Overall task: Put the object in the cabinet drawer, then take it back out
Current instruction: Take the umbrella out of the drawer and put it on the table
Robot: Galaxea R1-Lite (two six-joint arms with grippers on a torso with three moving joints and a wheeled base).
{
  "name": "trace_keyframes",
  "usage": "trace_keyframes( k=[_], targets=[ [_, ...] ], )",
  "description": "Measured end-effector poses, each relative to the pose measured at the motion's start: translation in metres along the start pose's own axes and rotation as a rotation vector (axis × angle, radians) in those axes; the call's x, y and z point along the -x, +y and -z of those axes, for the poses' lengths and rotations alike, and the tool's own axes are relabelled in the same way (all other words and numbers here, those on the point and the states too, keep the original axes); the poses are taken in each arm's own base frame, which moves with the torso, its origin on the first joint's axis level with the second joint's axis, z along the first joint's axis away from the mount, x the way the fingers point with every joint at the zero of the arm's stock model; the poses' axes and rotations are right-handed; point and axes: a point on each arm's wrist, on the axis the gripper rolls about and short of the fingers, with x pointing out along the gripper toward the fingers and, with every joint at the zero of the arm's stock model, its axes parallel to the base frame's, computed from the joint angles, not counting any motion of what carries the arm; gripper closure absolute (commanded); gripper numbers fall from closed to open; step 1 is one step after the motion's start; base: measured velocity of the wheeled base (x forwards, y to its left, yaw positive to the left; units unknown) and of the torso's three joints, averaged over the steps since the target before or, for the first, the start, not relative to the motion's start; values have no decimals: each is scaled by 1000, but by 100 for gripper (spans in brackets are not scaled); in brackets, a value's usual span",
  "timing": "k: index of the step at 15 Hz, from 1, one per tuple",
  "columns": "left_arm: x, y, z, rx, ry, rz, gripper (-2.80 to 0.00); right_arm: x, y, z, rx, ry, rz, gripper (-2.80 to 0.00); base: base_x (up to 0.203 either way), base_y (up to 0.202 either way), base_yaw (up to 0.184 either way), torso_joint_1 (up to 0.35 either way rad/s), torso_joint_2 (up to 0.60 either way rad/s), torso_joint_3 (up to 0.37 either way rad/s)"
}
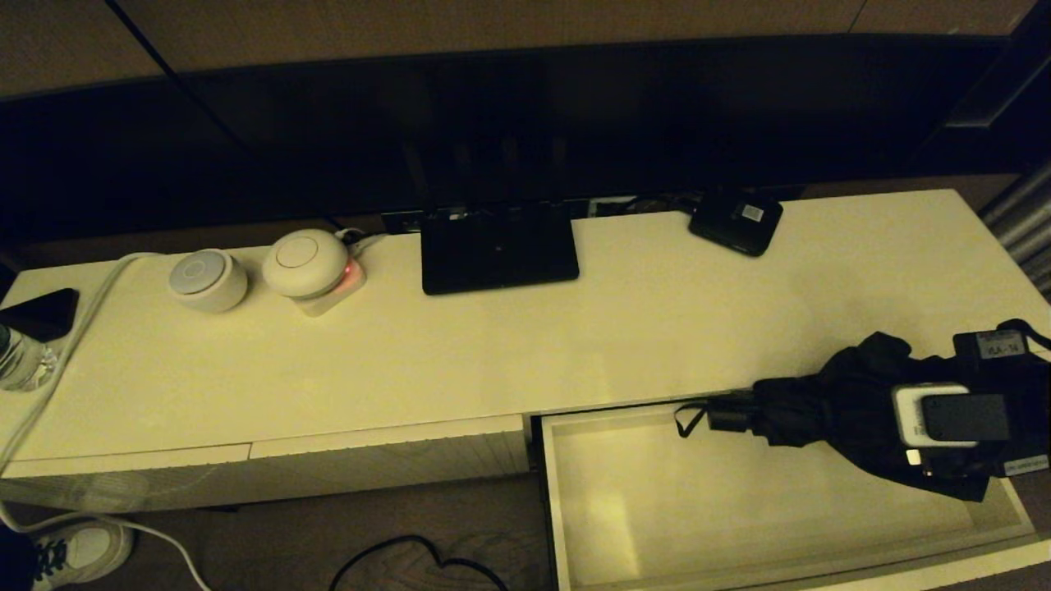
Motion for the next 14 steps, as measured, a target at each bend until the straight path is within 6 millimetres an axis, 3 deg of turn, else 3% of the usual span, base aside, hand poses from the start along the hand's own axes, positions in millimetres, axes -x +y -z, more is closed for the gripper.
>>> trace_keyframes(
  k=[4, 7, 10, 14],
  targets=[
    [0, 0, 0, 0, 0, 0, 0, 40, -8, -2, -48, -43, 133, 0, 0, 0, 0, 0, 0, 0],
    [0, 0, 0, 0, 0, 0, 0, 54, -14, -6, -37, -67, 201, 0, 0, 0, 0, 0, 0, 0],
    [0, 0, 0, 0, 0, 0, 0, 43, -25, -8, -34, -74, 247, 0, 0, 0, 0, 0, 0, 0],
    [0, 0, 0, 0, 0, 1, 0, 1, -52, -12, -26, -77, 329, 0, 0, 0, 0, 0, 0, 0]
  ],
)
